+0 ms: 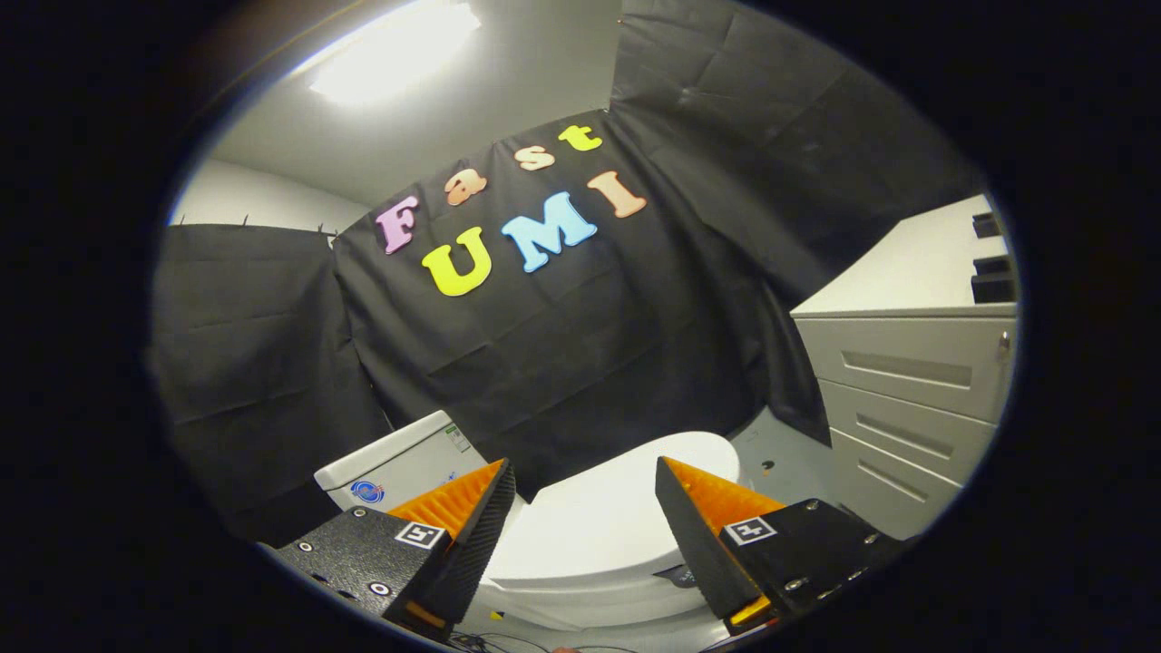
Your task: Open the toilet lid.
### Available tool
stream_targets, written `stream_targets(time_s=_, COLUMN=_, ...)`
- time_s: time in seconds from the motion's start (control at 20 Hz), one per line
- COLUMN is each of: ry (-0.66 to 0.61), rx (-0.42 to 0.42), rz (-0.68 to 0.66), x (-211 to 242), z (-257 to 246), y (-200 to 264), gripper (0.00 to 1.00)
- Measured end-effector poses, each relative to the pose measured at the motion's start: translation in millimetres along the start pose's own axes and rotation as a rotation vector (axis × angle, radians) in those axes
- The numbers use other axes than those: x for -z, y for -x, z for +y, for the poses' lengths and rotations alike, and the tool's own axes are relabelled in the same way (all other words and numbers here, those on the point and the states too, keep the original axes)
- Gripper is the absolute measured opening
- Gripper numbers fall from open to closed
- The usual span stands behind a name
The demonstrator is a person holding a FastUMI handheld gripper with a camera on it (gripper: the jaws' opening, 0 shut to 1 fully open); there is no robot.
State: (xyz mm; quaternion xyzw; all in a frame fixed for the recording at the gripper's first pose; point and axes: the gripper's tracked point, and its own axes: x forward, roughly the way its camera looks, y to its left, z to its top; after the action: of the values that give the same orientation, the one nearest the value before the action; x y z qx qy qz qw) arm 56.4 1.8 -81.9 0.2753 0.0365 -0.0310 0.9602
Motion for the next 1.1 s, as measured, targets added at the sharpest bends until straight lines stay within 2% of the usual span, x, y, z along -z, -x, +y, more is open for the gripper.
stream_targets(time_s=0.5, ry=-0.305, rx=0.213, rz=0.112, x=62.0, z=-58.9, y=-4.9, gripper=0.96)
stream_targets(time_s=0.75, ry=-0.484, rx=0.305, rz=0.122, x=83.8, z=-89.2, y=4.0, gripper=0.96)
stream_targets(time_s=1.1, ry=-0.543, rx=0.349, rz=0.224, x=121.7, z=-101.2, y=-4.1, gripper=0.96)
